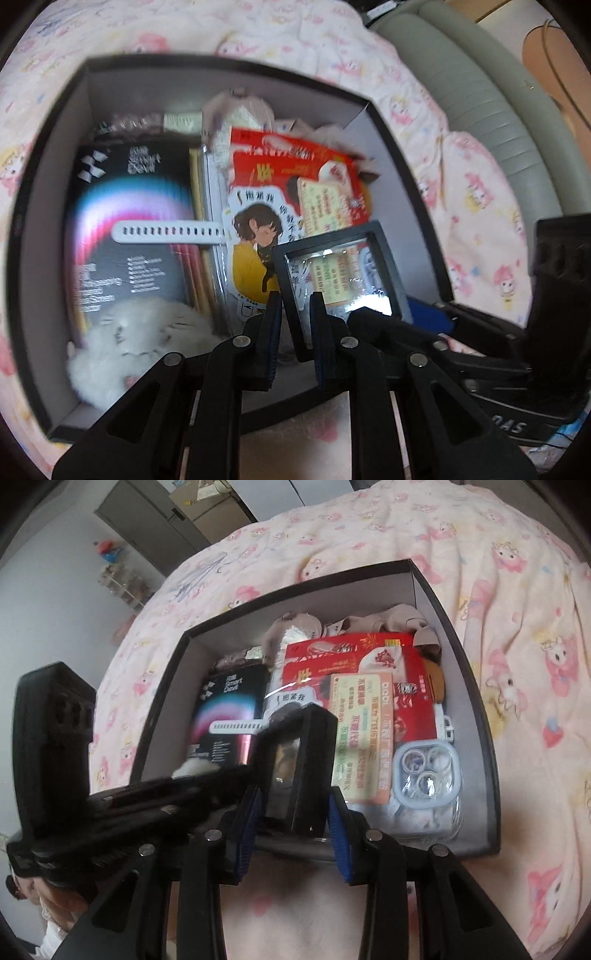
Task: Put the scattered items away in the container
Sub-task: 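Carry the black frame with the left gripper and lower it into the box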
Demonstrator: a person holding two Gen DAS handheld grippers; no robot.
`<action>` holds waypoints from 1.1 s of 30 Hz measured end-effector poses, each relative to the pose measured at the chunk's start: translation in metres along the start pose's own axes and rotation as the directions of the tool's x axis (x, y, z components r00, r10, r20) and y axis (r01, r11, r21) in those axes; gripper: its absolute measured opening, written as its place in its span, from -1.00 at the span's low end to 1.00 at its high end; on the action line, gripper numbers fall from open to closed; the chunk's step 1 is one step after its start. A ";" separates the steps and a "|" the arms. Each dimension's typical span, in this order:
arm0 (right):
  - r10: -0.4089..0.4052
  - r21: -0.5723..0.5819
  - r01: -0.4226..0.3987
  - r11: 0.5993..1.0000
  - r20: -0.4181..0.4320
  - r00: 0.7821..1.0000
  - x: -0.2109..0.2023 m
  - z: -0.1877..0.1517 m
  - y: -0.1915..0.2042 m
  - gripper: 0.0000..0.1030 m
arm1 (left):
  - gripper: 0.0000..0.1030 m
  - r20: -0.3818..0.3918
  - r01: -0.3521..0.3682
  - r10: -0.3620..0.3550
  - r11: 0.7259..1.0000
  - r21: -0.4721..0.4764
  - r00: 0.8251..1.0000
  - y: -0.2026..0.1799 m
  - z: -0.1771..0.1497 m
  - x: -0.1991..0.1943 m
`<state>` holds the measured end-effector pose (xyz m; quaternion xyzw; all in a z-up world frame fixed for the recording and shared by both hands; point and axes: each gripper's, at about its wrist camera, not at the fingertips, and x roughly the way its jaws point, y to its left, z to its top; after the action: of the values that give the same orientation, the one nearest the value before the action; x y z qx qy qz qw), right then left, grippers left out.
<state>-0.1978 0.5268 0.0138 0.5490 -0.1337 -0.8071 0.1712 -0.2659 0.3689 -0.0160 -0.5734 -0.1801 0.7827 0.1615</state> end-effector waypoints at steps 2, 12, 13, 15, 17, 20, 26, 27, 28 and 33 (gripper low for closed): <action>-0.025 -0.023 0.025 0.999 -0.013 1.000 0.002 0.002 0.003 -0.41 | -0.78 -0.013 -0.006 0.006 1.000 -0.010 1.000 0.002 0.000 0.005; -0.111 -0.054 0.114 0.992 0.047 0.993 -0.003 0.002 -0.001 -0.40 | -0.77 0.005 -0.040 0.040 0.999 0.000 0.999 0.006 -0.003 -0.004; -0.117 -0.058 0.120 0.991 0.053 0.992 -0.004 0.003 -0.001 -0.40 | -0.77 0.006 -0.048 0.048 0.999 -0.002 0.999 0.008 -0.002 -0.005; -0.107 -0.067 0.111 0.992 0.061 0.992 -0.006 0.003 -0.002 -0.41 | -0.77 -0.006 -0.054 0.054 0.999 -0.006 0.999 0.010 -0.004 -0.005; -0.097 -0.085 0.103 0.991 0.063 0.993 -0.004 0.004 0.001 -0.41 | -0.77 -0.011 -0.012 0.012 1.000 -0.016 1.000 0.011 -0.005 -0.006; -0.089 -0.088 0.093 0.992 0.048 0.995 -0.002 0.004 0.002 -0.41 | -0.77 0.003 0.054 -0.054 0.998 -0.016 0.999 0.009 -0.007 -0.009; -0.120 -0.088 0.124 0.988 0.051 0.991 -0.003 0.003 0.003 -0.41 | -0.72 -0.048 0.008 -0.008 1.000 0.002 0.999 0.005 -0.003 0.008; -0.126 -0.086 0.129 0.988 0.045 0.991 -0.002 0.003 0.002 -0.41 | -0.61 -0.053 -0.014 0.014 1.000 0.003 0.998 0.005 -0.004 0.008; -0.128 -0.084 0.131 0.988 0.040 0.991 -0.001 0.003 0.001 -0.41 | -0.61 -0.052 -0.040 0.041 0.999 0.007 0.998 0.004 -0.004 0.006; -0.132 -0.085 0.134 0.987 0.023 0.991 0.002 0.003 0.000 -0.40 | -0.63 -0.008 -0.088 0.089 0.996 0.034 0.996 0.000 -0.002 -0.014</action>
<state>-0.2015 0.5265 0.0134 0.5418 -0.0631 -0.8264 0.1396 -0.2595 0.3629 -0.0051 -0.5818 -0.1407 0.7893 0.1370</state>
